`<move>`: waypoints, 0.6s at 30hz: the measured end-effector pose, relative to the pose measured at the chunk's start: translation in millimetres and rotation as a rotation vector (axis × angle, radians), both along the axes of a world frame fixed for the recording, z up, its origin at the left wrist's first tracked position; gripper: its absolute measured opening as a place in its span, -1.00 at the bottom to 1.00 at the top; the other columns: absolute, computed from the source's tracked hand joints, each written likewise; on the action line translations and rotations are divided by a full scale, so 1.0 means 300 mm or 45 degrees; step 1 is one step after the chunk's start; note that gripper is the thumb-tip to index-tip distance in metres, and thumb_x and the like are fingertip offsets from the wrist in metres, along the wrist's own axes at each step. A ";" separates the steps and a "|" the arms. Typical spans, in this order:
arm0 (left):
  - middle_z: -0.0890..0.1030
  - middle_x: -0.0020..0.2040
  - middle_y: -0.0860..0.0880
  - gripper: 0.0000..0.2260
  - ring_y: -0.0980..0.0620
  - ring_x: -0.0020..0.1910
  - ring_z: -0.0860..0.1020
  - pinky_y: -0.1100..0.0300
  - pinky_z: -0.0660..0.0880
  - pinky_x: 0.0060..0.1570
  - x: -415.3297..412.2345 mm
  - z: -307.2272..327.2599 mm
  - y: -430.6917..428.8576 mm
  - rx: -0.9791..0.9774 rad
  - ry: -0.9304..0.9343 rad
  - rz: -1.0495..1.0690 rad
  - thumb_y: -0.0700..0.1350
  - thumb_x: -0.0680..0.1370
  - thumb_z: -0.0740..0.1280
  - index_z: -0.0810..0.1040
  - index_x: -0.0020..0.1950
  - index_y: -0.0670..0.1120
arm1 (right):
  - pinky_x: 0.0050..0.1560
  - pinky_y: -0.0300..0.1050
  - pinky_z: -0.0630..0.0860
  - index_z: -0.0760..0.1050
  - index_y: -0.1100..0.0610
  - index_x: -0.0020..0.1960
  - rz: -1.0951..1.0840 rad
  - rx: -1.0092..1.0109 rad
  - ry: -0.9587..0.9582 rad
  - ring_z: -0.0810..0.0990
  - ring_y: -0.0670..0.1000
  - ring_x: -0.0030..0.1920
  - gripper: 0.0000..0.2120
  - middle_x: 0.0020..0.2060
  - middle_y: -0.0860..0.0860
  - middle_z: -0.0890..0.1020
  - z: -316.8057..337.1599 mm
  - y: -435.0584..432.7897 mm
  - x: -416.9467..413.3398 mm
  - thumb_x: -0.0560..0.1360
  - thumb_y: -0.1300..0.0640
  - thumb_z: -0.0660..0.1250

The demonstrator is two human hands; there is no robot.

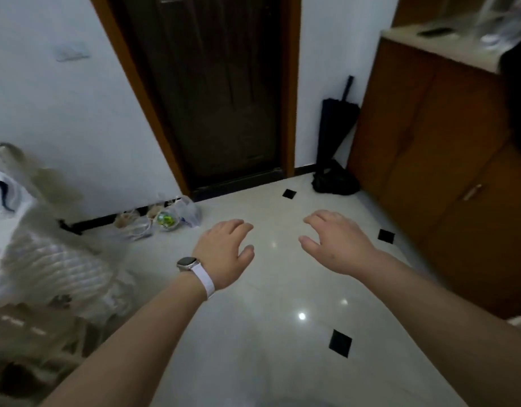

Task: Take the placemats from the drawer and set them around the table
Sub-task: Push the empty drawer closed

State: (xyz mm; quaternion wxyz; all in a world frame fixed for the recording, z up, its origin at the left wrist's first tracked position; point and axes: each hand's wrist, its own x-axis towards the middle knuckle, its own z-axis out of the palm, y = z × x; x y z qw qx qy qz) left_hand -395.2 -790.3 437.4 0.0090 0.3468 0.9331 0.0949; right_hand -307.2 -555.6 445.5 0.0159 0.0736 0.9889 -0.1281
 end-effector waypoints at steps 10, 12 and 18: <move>0.44 0.39 -0.03 -0.54 -0.06 0.35 0.39 0.01 0.38 0.27 0.037 -0.066 0.688 -0.026 -0.029 -0.518 0.11 0.55 0.13 0.40 0.41 -0.01 | 0.31 0.00 0.32 0.33 0.03 0.47 -0.510 -0.034 -0.039 0.37 0.05 0.37 -0.49 0.42 -0.02 0.40 -0.068 0.501 0.349 0.61 -0.18 0.12; 0.43 0.40 -0.03 -0.55 -0.06 0.35 0.39 0.00 0.37 0.28 0.075 -0.103 0.825 -0.040 -0.067 -0.633 0.10 0.56 0.16 0.39 0.42 -0.02 | 0.31 0.00 0.35 0.33 0.02 0.47 -0.621 -0.025 -0.066 0.38 0.05 0.37 -0.49 0.42 -0.02 0.40 -0.085 0.587 0.416 0.60 -0.20 0.12; 0.43 0.40 -0.04 -0.50 -0.07 0.35 0.40 0.01 0.38 0.25 0.147 -0.206 1.240 -0.086 -0.154 -0.944 0.14 0.53 0.09 0.40 0.41 -0.02 | 0.29 0.06 0.40 0.36 0.07 0.45 -0.886 -0.035 -0.150 0.40 0.09 0.34 -0.48 0.39 0.02 0.42 -0.146 0.857 0.572 0.60 -0.19 0.12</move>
